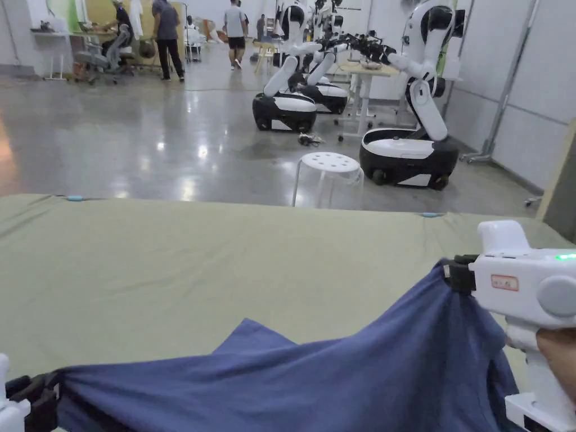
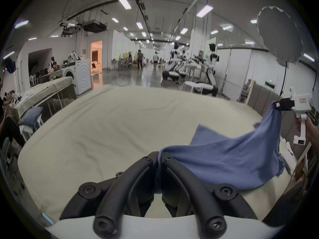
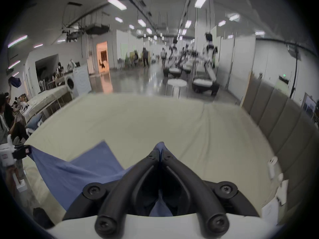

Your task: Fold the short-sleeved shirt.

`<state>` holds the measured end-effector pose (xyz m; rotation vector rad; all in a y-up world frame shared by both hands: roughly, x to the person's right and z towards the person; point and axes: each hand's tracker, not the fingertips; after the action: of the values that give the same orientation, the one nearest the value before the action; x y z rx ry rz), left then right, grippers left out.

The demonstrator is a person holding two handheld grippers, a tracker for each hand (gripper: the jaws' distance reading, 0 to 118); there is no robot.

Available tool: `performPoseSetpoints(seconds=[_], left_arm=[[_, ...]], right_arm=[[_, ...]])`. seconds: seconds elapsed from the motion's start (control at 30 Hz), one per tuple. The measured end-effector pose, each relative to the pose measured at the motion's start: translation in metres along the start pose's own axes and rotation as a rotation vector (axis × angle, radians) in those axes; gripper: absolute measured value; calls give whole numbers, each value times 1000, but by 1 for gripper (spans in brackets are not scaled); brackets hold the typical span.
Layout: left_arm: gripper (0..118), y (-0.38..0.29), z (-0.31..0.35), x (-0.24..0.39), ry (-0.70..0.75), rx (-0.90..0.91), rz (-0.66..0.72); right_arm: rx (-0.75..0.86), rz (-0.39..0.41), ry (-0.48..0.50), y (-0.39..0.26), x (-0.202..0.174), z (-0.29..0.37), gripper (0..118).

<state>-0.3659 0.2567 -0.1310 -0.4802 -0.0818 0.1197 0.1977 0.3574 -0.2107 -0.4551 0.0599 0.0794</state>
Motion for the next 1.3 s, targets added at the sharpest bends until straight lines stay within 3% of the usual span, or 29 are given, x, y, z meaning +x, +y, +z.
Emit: performPoseSetpoints(seconds=[0.33, 0.47, 0.73, 0.9, 1.07, 1.3], left_arm=[[5, 193, -16, 50, 11, 206, -74], [5, 262, -26, 61, 34, 269, -66], [5, 352, -38, 67, 92, 351, -94], [5, 330, -73, 65, 174, 316, -143], [5, 255, -114, 60, 213, 306, -130], [5, 203, -76, 59, 174, 306, -138]], right_arm=[[366, -132, -92, 164, 34, 90, 2], [458, -101, -165, 224, 44, 95, 2], [513, -114, -191, 285, 43, 95, 2], [442, -124, -184, 247, 36, 51, 2], [371, -95, -241, 184, 45, -13, 2], [411, -138, -194, 135, 39, 31, 2]])
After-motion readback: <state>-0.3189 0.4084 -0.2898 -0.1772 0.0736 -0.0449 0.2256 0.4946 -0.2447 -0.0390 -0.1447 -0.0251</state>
